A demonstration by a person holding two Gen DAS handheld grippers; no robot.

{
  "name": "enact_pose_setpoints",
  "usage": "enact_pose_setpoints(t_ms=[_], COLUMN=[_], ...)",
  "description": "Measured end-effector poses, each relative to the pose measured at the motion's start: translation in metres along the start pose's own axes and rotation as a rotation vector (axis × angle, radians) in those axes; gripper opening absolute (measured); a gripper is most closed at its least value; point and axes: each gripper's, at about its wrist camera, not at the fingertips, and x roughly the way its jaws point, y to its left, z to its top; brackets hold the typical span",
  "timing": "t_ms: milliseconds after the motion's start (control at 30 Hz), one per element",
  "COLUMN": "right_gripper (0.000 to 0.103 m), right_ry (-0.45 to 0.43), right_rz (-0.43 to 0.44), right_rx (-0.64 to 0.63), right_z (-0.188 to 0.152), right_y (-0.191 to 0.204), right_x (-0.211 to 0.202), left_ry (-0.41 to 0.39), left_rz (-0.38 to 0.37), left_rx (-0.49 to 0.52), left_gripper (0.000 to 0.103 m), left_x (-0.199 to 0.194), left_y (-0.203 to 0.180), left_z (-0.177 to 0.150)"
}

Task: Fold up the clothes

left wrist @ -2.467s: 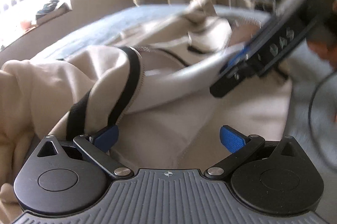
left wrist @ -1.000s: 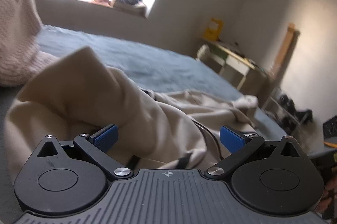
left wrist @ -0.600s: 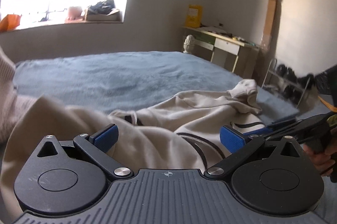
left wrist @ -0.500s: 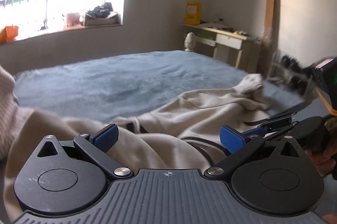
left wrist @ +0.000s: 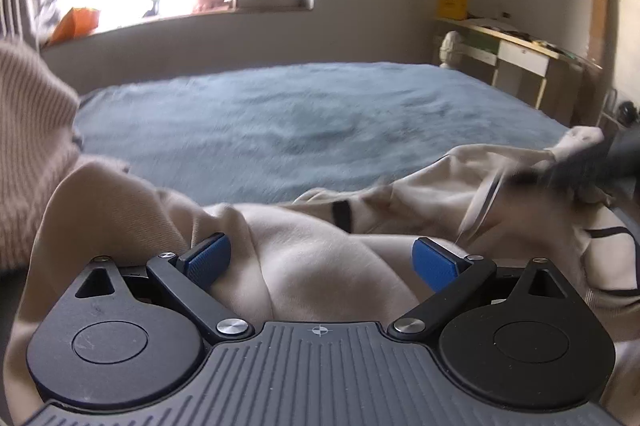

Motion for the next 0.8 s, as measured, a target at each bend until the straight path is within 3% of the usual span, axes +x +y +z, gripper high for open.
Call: enact_pose_setpoints(t_ms=[100, 267, 400, 467, 567, 600, 700, 800], right_gripper=[0.002, 0.002, 0.002, 0.003, 0.008, 0.013, 0.049, 0.052], right_ry=[-0.097, -0.133, -0.070, 0.002, 0.109, 0.144, 0.079, -0.007], right_rz=[-0.065, -0.173, -0.257, -0.284, -0.231, -0.213, -0.177, -0.205], right_rx=[0.154, 0.399, 0.554, 0.604, 0.683, 0.708, 0.675, 0.559], right_z=[0.026, 0.036, 0.011, -0.006, -0.022, -0.027, -0.024, -0.012], right_y=[-0.052, -0.136, -0.179, -0.192, -0.204, -0.208, -0.205, -0.193], right_x=[-0.024, -0.023, 0.005, 0.025, 0.037, 0.040, 0.007, -0.034], left_ry=[0.006, 0.008, 0.018, 0.025, 0.032, 0.031, 0.021, 0.008], left_rz=[-0.007, -0.015, -0.014, -0.013, -0.023, -0.031, -0.067, -0.103], left_rx=[-0.004, -0.010, -0.003, 0.002, 0.010, 0.010, 0.002, 0.005], left_gripper=[0.099, 0.099, 0.099, 0.099, 0.099, 0.099, 0.099, 0.100], left_x=[-0.001, -0.001, -0.001, 0.000, -0.001, -0.002, -0.005, -0.008], left_y=[0.003, 0.004, 0.003, 0.002, 0.003, 0.004, 0.006, 0.007], left_z=[0.001, 0.003, 0.003, 0.003, 0.004, 0.004, 0.006, 0.009])
